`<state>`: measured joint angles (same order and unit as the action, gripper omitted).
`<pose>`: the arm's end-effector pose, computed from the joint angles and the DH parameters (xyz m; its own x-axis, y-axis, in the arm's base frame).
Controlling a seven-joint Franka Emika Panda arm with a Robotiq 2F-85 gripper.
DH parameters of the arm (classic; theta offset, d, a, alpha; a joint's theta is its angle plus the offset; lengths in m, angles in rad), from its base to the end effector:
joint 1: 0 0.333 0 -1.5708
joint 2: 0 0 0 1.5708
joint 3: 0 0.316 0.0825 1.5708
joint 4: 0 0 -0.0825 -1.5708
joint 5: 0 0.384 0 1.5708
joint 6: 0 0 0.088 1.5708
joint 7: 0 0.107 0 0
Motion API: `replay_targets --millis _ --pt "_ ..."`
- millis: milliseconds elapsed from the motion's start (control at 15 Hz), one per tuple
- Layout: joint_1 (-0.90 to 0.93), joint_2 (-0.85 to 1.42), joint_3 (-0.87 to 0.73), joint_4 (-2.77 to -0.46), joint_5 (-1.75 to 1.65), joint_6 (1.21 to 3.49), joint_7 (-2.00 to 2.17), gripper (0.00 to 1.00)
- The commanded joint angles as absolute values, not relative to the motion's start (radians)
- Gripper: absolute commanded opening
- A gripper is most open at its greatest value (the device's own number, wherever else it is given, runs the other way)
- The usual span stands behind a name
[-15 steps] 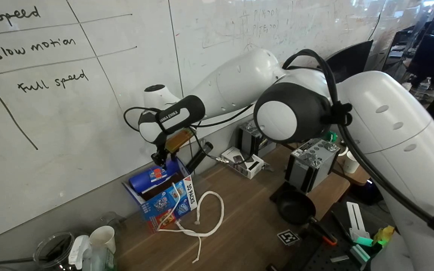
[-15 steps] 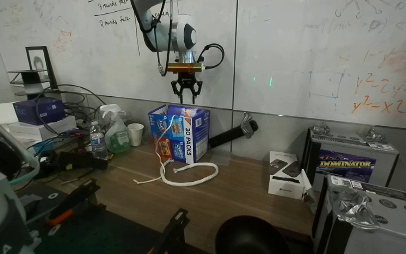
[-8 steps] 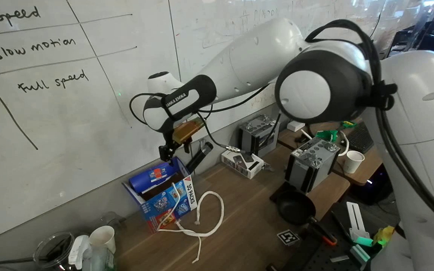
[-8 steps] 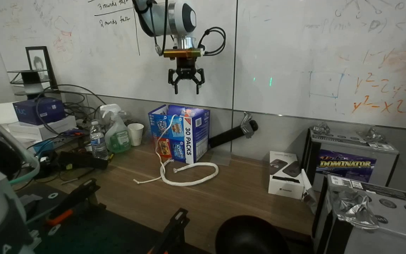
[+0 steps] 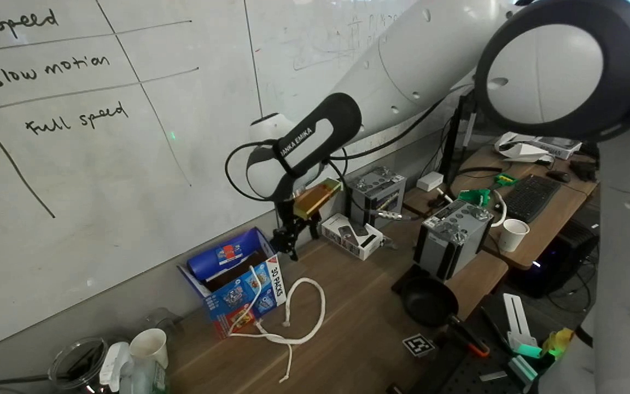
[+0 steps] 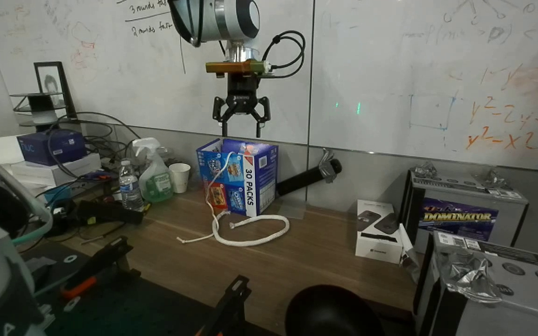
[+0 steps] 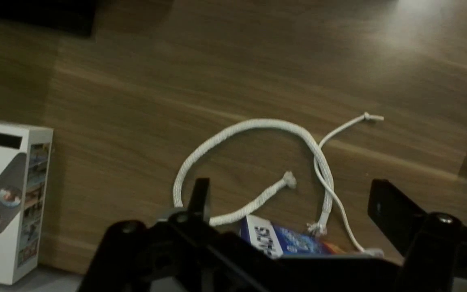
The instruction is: Pick up the ropes and put them in the blue box.
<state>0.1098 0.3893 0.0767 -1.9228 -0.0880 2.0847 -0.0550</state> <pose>0.5878 0.1048 0.2722 0.9339 0.2769 -0.2261 0.2895 -0.9569 0.0235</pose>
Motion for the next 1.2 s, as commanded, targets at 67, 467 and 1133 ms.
replay_targets --millis 67,467,1133 --pt "0.099 0.355 0.09 -2.139 -0.099 2.243 -0.12 1.0" --pt "0.098 0.471 0.137 -2.206 -0.103 2.42 -0.259 1.0" --pt "0.114 0.747 0.192 -2.098 -0.114 2.75 -0.289 1.0"
